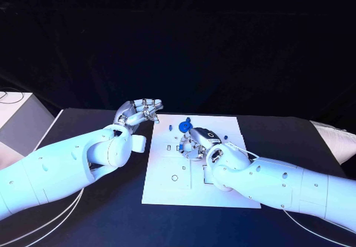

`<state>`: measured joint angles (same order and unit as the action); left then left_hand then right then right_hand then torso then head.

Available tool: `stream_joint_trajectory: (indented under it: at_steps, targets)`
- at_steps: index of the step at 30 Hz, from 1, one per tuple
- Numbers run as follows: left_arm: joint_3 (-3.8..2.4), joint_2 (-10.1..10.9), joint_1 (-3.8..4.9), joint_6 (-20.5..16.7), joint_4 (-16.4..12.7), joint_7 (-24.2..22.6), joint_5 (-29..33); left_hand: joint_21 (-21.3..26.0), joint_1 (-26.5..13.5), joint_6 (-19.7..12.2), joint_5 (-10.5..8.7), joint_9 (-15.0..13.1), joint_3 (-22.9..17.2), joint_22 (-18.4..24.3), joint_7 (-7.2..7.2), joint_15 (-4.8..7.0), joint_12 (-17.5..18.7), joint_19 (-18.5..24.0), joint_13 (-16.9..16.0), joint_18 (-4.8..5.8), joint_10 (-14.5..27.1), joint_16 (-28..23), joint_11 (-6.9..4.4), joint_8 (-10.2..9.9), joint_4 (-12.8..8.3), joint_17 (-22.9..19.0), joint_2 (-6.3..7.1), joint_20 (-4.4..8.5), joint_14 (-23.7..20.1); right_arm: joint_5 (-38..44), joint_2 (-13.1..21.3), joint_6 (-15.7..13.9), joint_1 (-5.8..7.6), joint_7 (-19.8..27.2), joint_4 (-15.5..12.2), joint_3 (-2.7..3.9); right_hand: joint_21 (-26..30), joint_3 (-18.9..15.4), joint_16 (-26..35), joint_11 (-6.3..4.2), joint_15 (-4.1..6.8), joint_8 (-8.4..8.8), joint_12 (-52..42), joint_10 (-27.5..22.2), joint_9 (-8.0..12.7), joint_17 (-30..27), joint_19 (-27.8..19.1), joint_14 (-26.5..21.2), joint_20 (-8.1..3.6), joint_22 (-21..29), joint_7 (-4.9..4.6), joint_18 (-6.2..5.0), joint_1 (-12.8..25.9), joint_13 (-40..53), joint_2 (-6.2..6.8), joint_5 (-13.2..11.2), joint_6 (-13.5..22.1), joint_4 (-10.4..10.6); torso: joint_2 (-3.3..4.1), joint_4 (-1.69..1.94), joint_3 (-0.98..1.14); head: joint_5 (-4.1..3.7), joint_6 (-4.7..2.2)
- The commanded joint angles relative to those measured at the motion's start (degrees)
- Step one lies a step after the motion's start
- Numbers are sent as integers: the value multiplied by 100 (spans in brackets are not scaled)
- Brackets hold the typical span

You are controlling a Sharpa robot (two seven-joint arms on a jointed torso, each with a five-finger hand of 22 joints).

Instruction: Assemble the parts on the task board

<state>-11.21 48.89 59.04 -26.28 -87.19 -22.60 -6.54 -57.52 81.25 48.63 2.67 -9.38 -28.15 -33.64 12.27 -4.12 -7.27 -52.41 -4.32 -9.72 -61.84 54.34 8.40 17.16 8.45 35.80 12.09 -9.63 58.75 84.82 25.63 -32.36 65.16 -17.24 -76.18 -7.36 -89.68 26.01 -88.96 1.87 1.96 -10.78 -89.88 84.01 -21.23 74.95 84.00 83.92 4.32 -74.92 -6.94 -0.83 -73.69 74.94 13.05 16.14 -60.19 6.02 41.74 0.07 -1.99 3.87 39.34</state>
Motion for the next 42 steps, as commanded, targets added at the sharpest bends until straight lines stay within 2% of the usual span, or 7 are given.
stream_joint_trajectory:
  at_steps: [1, 32, 37, 42]
  targets:
    - [-4, -4, 1, 49, -17, -33, -26, -28, -40, -45, 13, -8, 18, -9, -1, -4, -20, 54, -9, -86, 35, 20, 0, 28, -12, -5, -3, -2, -27, 52, 5, 66, -17, -25, 1, -10, -28, -38, -7, 38, -21, 20, -12, 599, 10, 1106, 598, 525, -7, -1504, 5, 81, 37, 1506, 4, -20, 35, 8, -4, -4, 3, 1, 1]
    - [-4, 5, 1, 54, -5, -20, -26, -37, -48, -48, 13, -11, 21, -12, -2, -3, -29, 60, -10, -86, 40, 27, -1, 33, -13, -14, -6, -1, -26, 95, 113, -216, -39, -42, -208, -11, -32, -9, -15, 23, -19, -24, -12, 599, -7, 1139, 600, 532, 3, -1508, 29, 83, 8, 1506, -51, 11, -24, 11, 1, -2, -2, 0, 2]
    - [-4, 15, 1, 53, 0, -18, -26, -37, -48, -48, 13, -11, 21, -12, -2, -3, -29, 60, -10, -86, 40, 27, -1, 33, -13, -14, -6, -1, -26, 147, 188, -120, -31, -83, -289, -9, -32, 2, -15, 18, -16, -29, -12, 599, -9, 1138, 600, 532, 1, -1508, 34, 83, -5, 1506, -61, 21, -31, 6, -10, -10, -7, 4, 8]
    - [-4, 24, 1, 52, 1, -13, -26, -37, -48, -48, 13, -11, 21, -12, -2, -3, -29, 60, -10, -86, 40, 27, -1, 33, -13, -14, -6, -1, -26, 306, 253, 187, 19, -227, -371, -4, -32, 18, -16, 13, -11, -35, -12, 599, -11, 1142, 600, 533, -1, -1508, 38, 83, -21, 1506, -72, 34, -36, -3, -11, -10, -8, 1, 4]
